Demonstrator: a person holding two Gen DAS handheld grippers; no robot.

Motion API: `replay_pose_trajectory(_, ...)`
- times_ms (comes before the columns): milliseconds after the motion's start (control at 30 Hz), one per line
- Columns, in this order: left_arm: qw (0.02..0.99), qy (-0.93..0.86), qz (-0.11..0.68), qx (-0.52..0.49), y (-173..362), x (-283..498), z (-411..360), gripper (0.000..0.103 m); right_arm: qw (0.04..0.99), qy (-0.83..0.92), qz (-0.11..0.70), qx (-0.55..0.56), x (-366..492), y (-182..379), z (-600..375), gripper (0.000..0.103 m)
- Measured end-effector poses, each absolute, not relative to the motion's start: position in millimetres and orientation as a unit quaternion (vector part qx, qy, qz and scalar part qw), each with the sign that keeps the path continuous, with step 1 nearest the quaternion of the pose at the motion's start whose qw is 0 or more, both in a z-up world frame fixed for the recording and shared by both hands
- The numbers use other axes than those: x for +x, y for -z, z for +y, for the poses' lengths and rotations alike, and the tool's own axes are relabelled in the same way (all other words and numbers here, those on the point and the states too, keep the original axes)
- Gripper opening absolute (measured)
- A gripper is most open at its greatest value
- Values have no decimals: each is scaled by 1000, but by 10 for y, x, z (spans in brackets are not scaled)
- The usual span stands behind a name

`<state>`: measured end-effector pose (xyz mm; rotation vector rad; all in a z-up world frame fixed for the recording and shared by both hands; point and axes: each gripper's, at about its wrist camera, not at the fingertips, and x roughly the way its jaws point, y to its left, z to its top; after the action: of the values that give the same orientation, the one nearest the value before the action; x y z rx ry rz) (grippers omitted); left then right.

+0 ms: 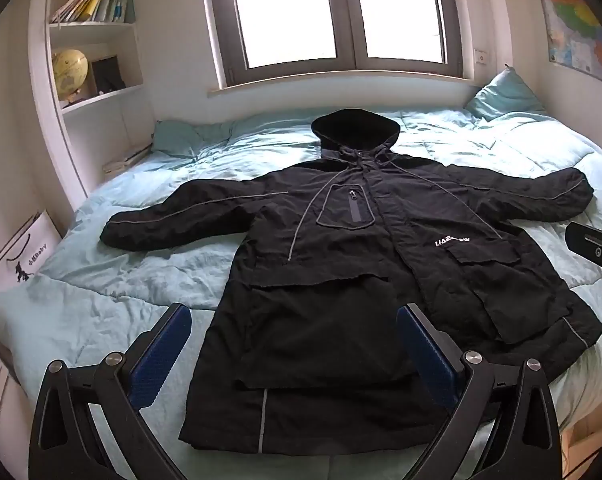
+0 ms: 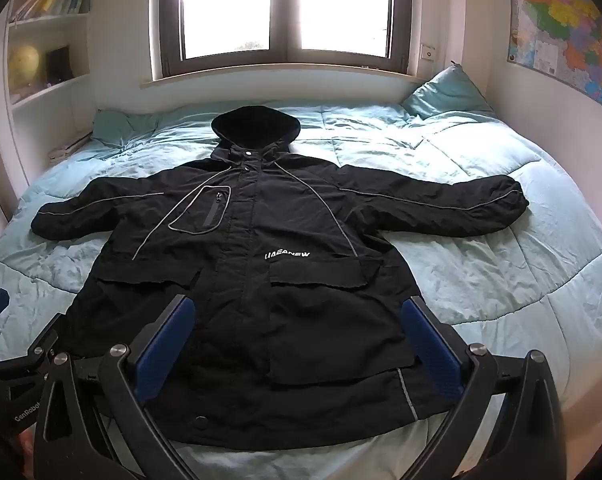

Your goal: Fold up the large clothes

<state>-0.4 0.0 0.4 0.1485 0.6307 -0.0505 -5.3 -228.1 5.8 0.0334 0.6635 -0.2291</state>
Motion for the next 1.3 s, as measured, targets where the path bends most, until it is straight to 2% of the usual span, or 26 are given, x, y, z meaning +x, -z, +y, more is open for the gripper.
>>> replay_pose_trajectory(500,947,27,312,72,-65,-50,-59,102,939,114,324,27,-64,-73,-2299,103)
replay_pose_trajectory(800,945,28,321,55,73,30,3,102,936,112,332,28,-48,-11,-2301,103)
replay_pose_trajectory(933,934,26,356,34,250,170,61,102,935,109,337,33,-38,17,-2314,103)
replay_pose_trajectory(1100,932,18,362,21,302,200,136,102,934,112,338,33,-27,38,-2330,103)
replay_pose_trajectory(1300,890,59,452,-19,760,429,136,102,930,105,351,43,9,122,-2328,103)
